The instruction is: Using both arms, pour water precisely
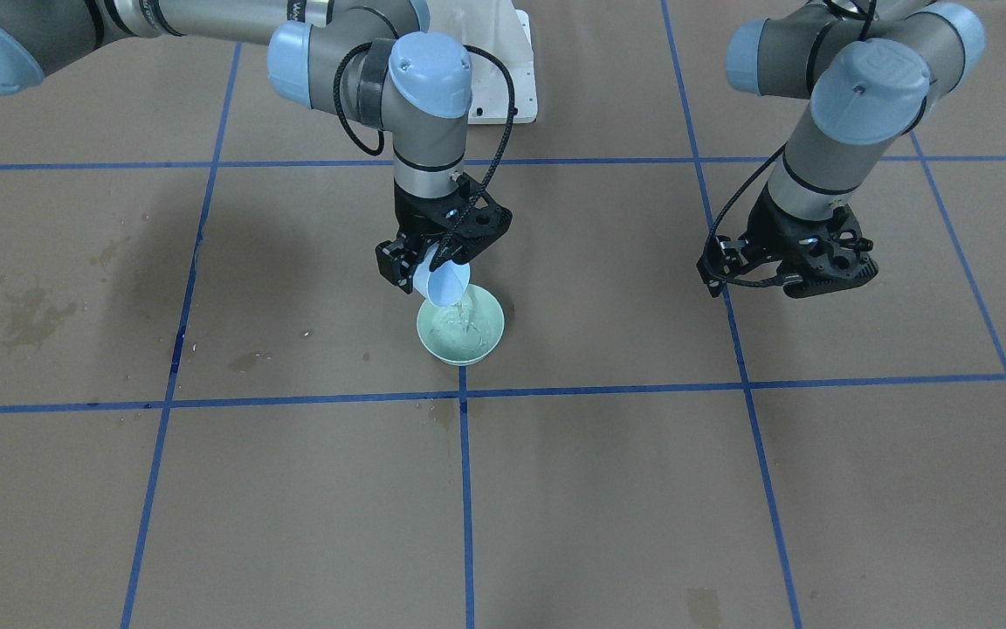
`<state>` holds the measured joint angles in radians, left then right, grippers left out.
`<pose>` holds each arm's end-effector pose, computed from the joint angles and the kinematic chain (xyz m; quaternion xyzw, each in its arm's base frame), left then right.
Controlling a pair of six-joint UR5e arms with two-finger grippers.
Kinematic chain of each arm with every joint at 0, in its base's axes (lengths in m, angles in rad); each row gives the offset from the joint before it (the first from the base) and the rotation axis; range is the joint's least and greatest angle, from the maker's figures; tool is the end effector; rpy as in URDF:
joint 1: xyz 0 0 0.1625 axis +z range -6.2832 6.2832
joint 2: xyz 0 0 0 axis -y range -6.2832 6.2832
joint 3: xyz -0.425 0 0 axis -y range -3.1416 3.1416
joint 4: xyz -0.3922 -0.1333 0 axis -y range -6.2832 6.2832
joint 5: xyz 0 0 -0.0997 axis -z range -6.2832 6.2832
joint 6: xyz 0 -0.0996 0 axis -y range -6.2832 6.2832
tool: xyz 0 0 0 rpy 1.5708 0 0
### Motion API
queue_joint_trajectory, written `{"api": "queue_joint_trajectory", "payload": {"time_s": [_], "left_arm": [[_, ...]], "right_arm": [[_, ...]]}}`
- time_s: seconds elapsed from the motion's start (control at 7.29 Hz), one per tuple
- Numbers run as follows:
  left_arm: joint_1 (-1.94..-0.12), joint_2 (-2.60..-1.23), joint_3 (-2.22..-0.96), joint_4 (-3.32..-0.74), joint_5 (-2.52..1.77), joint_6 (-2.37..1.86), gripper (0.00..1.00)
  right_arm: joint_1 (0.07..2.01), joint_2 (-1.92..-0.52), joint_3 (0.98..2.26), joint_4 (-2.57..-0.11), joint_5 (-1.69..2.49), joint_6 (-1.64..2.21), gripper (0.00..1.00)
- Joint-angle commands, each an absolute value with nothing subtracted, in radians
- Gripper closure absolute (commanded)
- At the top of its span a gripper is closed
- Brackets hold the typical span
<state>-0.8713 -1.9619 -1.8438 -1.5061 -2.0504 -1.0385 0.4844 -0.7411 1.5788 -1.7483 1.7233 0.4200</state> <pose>0.3214 -0.5177 0.3304 0.0119 0.3655 -0.0874 0.9266 -0.5778 -0.4376 0.1746 0.1865 -0.2736 -0.3318 0.8833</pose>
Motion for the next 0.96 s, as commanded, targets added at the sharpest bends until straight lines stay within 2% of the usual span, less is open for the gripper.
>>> {"api": "queue_joint_trajectory", "payload": {"time_s": [0.0,0.41,0.82], "left_arm": [[-0.873,-1.962,-1.844,-1.505,-2.051,-1.039,0.00],[-0.871,-1.962,-1.845,-1.505,-2.051,-1.039,0.00],[-0.871,-1.962,-1.844,-1.505,-2.051,-1.039,0.00]], "right_arm": [[0.483,-0.735,1.577,-1.775,1.735,0.416,1.00],[0.483,-0.730,1.577,-1.779,1.729,0.414,1.00],[0.485,-0.773,1.589,-1.637,1.723,0.439,1.00]]}}
